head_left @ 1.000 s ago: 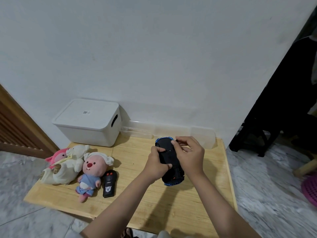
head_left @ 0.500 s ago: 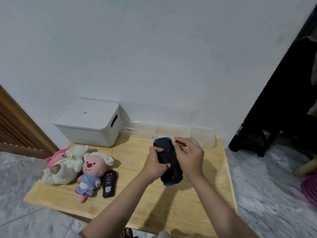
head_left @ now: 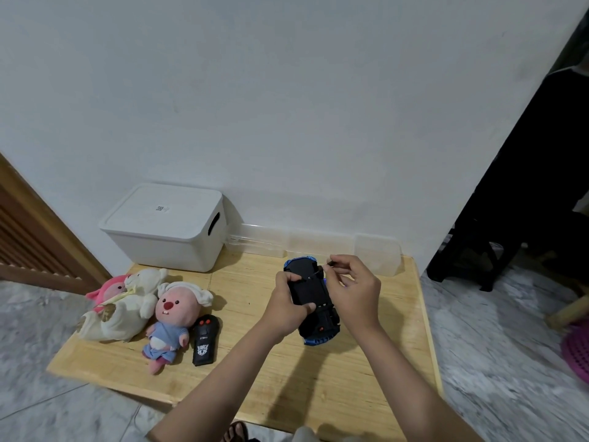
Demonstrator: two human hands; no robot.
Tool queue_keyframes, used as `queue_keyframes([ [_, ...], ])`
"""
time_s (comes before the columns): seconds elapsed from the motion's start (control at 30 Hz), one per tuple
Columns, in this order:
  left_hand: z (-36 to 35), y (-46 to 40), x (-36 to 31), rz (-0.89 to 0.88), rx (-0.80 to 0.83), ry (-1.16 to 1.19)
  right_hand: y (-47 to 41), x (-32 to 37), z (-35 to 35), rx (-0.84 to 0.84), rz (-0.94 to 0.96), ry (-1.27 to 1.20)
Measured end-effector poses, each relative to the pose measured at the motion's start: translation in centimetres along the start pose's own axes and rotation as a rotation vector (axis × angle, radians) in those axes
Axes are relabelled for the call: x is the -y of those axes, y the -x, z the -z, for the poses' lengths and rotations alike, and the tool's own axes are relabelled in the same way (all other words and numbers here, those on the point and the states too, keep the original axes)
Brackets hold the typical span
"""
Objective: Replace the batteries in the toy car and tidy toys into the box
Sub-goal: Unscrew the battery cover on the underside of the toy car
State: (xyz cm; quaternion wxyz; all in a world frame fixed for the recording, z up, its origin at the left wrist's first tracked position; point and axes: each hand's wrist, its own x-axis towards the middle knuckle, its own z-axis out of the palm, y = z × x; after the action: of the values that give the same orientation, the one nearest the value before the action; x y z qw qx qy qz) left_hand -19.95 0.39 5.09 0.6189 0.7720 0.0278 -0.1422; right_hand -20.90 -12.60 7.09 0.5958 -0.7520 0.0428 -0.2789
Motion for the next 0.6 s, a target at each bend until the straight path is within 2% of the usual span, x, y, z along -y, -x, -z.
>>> queue_keyframes([
  [0.43,0.2,0.2,1.2,0.086,0.006,0.064,0.0,-0.6,0.8,-0.063,-0.115,-0.044],
  [0.6,0.7,0.3,2.0,0.126,0.003,0.079,0.3,-2.7,1.8,-0.141,-0.282,0.004],
])
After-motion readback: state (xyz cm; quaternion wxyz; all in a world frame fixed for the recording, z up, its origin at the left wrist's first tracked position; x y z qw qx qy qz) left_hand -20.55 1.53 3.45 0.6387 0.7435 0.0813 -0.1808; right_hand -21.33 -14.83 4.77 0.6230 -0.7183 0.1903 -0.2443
